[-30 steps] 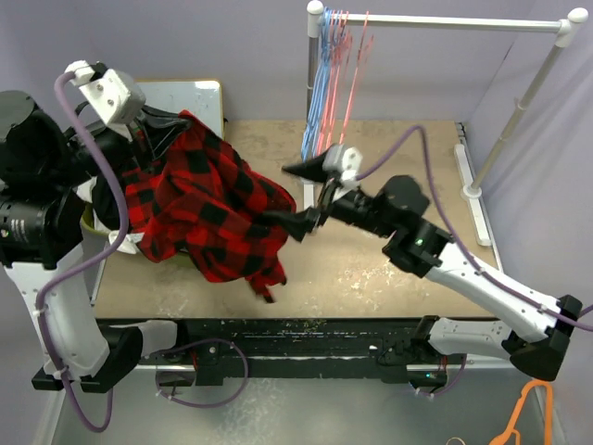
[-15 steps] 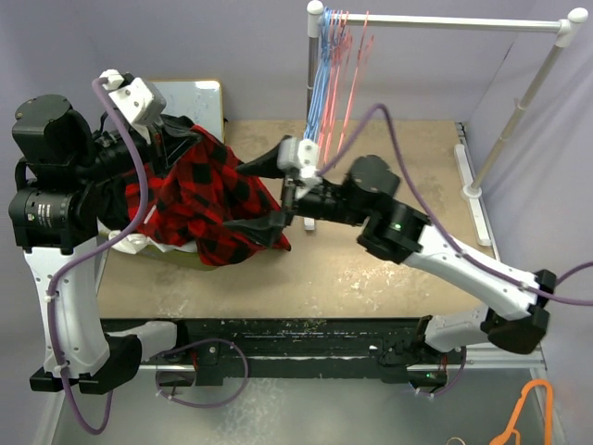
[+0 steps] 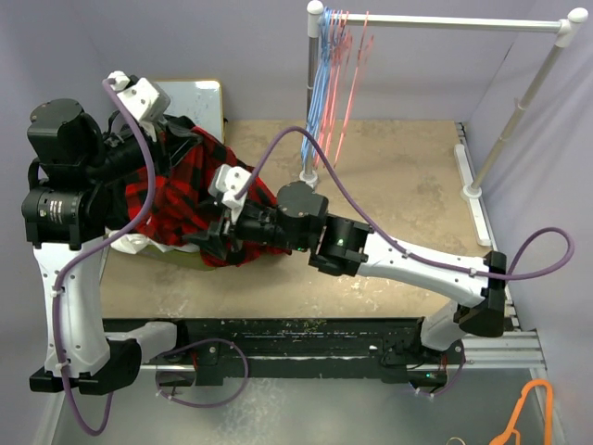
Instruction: Place the shirt on the hanger
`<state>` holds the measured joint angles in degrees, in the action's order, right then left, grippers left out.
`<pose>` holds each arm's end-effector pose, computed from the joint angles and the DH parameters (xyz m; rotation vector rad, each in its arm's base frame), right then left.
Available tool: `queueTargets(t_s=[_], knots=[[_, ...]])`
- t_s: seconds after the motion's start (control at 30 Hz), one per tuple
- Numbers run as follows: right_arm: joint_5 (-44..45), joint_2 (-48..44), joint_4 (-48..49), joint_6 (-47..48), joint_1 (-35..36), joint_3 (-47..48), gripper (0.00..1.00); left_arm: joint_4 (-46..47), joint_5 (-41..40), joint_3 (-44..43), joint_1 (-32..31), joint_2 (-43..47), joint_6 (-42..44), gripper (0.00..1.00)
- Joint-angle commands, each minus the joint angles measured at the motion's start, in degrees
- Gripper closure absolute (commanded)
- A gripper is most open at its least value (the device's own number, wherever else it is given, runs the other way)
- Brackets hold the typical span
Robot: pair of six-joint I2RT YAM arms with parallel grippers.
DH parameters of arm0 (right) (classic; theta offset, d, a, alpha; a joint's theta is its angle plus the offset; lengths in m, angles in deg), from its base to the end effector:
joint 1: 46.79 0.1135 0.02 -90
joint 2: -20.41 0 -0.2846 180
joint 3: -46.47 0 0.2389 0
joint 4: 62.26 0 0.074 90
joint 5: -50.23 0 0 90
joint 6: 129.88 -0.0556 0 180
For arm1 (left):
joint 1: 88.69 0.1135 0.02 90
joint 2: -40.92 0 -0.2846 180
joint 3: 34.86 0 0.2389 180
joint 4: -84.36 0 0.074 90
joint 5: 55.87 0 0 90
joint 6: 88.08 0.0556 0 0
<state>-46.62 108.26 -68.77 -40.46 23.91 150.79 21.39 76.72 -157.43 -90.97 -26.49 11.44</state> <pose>0.1146 0.3473 0.4880 -0.9421 1.1577 1.1055 0.1594 -0.0440 0.5567 0.7095 1.5443 -0.5373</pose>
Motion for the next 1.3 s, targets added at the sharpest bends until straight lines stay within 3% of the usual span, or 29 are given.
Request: queueTargets(t_s=[0.0, 0.07, 0.27, 0.3, 0.37, 0.4, 0.5, 0.53, 0.67, 0.77, 1.0, 1.27], knots=[[7.0, 3.1, 0.3, 1.8, 1.9, 4.4, 0.67, 3.9, -2.8, 2.1, 0.0, 2.4, -1.4, 1.00], [9.4, 2.0, 0.0, 2.0, 1.9, 1.6, 1.00, 2.5, -6.4, 4.0, 0.0, 3.5, -0.3, 1.00], [11.0, -8.1, -3.9, -0.1, 2.0, -15.1, 1.00, -7.9, -10.7, 15.3, 0.0, 10.2, 10.2, 0.99], [9.1, -9.7, -5.8, -1.1, 2.1, -17.3, 1.00, -11.9, -9.0, 17.0, 0.0, 11.2, 14.3, 0.91], [5.9, -12.5, -10.7, -2.7, 3.5, -21.0, 1.00, -21.5, -5.8, 18.8, 0.0, 11.7, 24.4, 0.51], [4.0, -13.4, -13.1, -3.4, 4.4, -22.2, 1.00, -25.5, -5.6, 19.2, 0.0, 11.2, 28.4, 0.37], [-0.3, -14.2, -20.6, -5.3, 7.5, -23.9, 1.00, -35.1, -5.0, 16.0, 0.0, 7.4, 37.4, 0.04], [-1.0, -13.7, -23.2, -5.8, 8.3, -23.9, 1.00, -38.5, -3.8, 13.2, 0.0, 5.3, 40.0, 0.00], [-0.7, -12.6, -28.4, -8.4, 11.0, -26.2, 1.00, -40.3, -1.0, 0.2, -1.5, -3.3, 41.6, 0.01], [8.4, -14.4, -27.4, -14.2, 13.8, -30.0, 1.00, -40.3, -1.3, -6.3, -6.5, -11.2, 40.3, 0.01], [24.8, -19.0, -26.6, -34.1, 24.2, -39.2, 1.00, -40.3, -9.9, -3.2, -29.3, -26.3, 37.5, 0.01], [34.9, -10.7, -26.8, -47.9, 41.6, -41.1, 1.00, -40.3, -7.4, -8.7, -34.4, -35.9, 39.2, 0.01]])
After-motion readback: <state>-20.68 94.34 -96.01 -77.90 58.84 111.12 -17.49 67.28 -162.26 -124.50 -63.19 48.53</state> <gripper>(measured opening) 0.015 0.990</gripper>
